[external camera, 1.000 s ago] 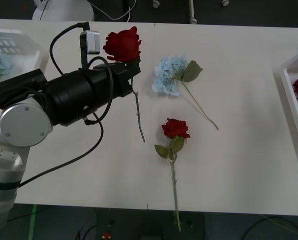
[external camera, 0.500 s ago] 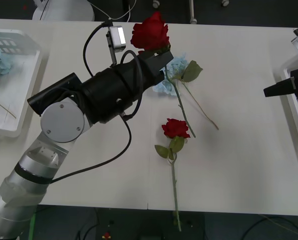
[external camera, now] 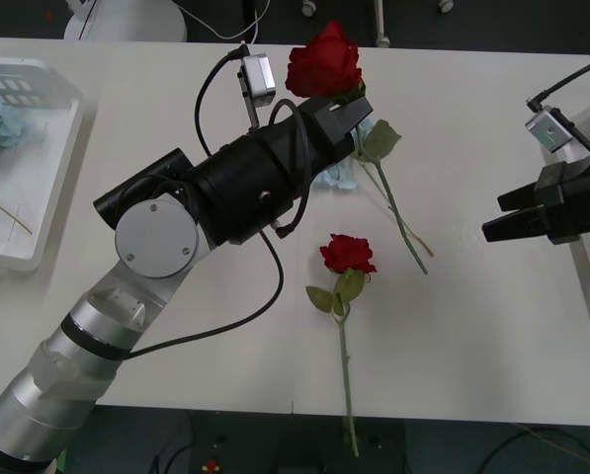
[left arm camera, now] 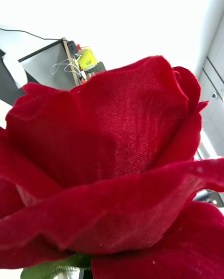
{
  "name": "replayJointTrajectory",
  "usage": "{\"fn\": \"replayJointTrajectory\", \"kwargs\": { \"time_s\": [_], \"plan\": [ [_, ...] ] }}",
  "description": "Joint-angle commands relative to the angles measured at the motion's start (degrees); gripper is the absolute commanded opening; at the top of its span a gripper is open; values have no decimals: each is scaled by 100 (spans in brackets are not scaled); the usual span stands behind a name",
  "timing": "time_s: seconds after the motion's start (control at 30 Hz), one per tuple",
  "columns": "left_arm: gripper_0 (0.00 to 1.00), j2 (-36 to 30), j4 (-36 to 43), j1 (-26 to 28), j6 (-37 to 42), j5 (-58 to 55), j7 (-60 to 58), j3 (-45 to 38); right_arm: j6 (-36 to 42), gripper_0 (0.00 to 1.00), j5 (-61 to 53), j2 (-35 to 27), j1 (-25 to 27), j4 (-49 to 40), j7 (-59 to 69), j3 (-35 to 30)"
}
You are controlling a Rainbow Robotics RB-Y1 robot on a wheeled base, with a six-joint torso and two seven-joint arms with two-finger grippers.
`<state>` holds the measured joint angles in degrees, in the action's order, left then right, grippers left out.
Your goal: Put the red flowers into the right box and the blue flowers into the left box
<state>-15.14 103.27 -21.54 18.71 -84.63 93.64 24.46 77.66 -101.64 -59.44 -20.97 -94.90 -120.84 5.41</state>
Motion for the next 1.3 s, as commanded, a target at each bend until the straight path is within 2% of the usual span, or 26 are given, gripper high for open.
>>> {"fn": "replayJointTrajectory", "kwargs": {
  "time_s": [0.03, 0.27, 0.43, 0.53, 0.6, 0.63, 0.67, 0.7, 0.73, 0.77, 0.8, 1.23, 1.27, 1.3],
  "plan": [
    [0, 161, 53, -237, -69, -97, -250, 111, -58, 94, -40, 372, 137, -433, -177, -136],
    [0, 152, 53, -237, -61, -97, -268, 102, -374, 94, 4, 645, 137, -706, -186, 409],
    [0, 161, 53, -237, -61, -89, -285, 111, -550, 94, 532, 935, 67, -811, -194, 620],
    [0, 152, 53, -237, -69, -89, -285, 111, -559, 90, 602, 987, -12, -820, -168, 795],
    [0, 152, 53, -237, -69, -97, -294, 102, -567, 76, 602, 996, -48, -820, -159, 875],
    [0, 143, 53, -228, -69, -89, -303, 111, -567, 55, 602, 1014, -48, -829, -151, 901],
    [0, 152, 53, -228, -69, -89, -303, 102, -567, 44, 602, 1023, -56, -829, -151, 901],
    [0, 152, 53, -211, -69, -89, -303, 102, -567, 23, 593, 1031, -65, -829, -133, 910],
    [0, 143, 53, -211, -69, -89, -303, 102, -567, 7, 602, 1067, -92, -829, -124, 910],
    [0, 143, 53, -211, -69, -89, -303, 102, -567, 2, 593, 1075, -100, -829, -107, 910],
    [0, 143, 53, -202, -69, -89, -303, 102, -576, 0, 593, 1084, -109, -829, -89, 910],
    [1, 99, 53, -193, -69, -97, -320, 94, -638, 0, 593, 1146, -179, -829, -1, 910],
    [6, 90, 53, -193, -69, -97, -320, 94, -638, 0, 593, 1146, -188, -829, -1, 910],
    [20, 82, 53, -184, -69, -106, -320, 76, -638, 0, 593, 1146, -188, -829, -1, 910]
  ]
}}
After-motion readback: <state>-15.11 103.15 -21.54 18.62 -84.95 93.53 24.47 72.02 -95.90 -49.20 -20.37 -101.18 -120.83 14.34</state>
